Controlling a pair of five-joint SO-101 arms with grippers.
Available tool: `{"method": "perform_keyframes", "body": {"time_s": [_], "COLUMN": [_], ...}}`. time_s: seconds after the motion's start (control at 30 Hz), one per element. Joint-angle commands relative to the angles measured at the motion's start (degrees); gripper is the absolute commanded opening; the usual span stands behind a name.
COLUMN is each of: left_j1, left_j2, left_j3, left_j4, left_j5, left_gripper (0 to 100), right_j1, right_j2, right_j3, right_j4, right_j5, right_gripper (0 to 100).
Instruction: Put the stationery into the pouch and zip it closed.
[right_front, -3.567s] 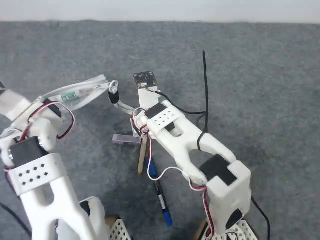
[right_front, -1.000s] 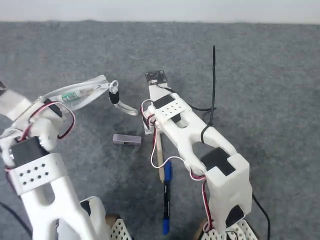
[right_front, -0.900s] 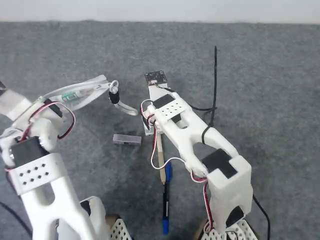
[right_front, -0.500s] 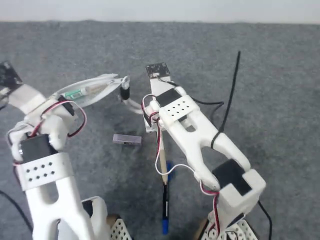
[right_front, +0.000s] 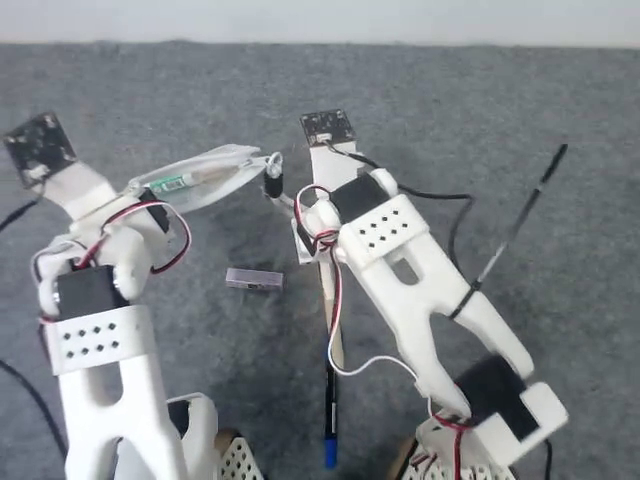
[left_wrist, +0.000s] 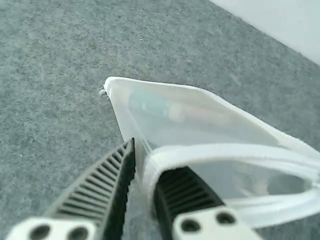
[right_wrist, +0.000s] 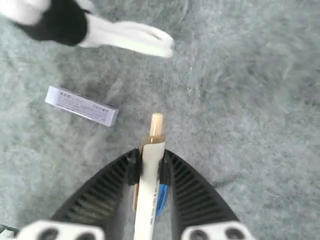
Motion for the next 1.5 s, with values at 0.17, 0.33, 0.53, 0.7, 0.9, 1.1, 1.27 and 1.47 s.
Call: {"method": "perform_keyframes", "body": {"time_s": [0.17,0.33,0.53,0.7,0.9,1.1,1.27,1.47], "left_j1": [0.4,0.4,0.4,0.4,0.4,0.4,0.4,0.4], "left_j2": [0.1,0.1,0.1,0.1,0.1,0.1,0.1,0.1], "left_j3": [-0.7,-0.7,-0.7,-0.7,-0.7,-0.7,-0.7,-0.7], "left_j4": [-0.6,-0.6,-0.6,-0.6,-0.6,-0.6,-0.6,-0.6], "left_j5": [-0.5,-0.5,-0.5,-0.5,-0.5,-0.5,-0.5,-0.5], "left_gripper": [1,1,1,1,1,1,1,1], "right_j1": [0.0,0.0,0.0,0.0,-0.1,-4.1,-5.8,-5.8], "right_j2": [-10.5,-16.5,-23.0,-27.8,-33.4,-37.1,-37.9,-37.9], "right_j3": [-1.7,-1.7,-1.7,-1.9,-1.7,-1.7,-1.7,-1.7], "right_j4": [3.2,5.3,5.5,5.1,-0.7,-6.6,-11.1,-18.3], "right_j5": [-0.5,-0.5,-0.5,-0.6,-0.8,-0.8,-0.7,-0.6], "right_gripper": [0.6,0.6,0.6,0.6,0.6,0.6,0.6,0.6]}}
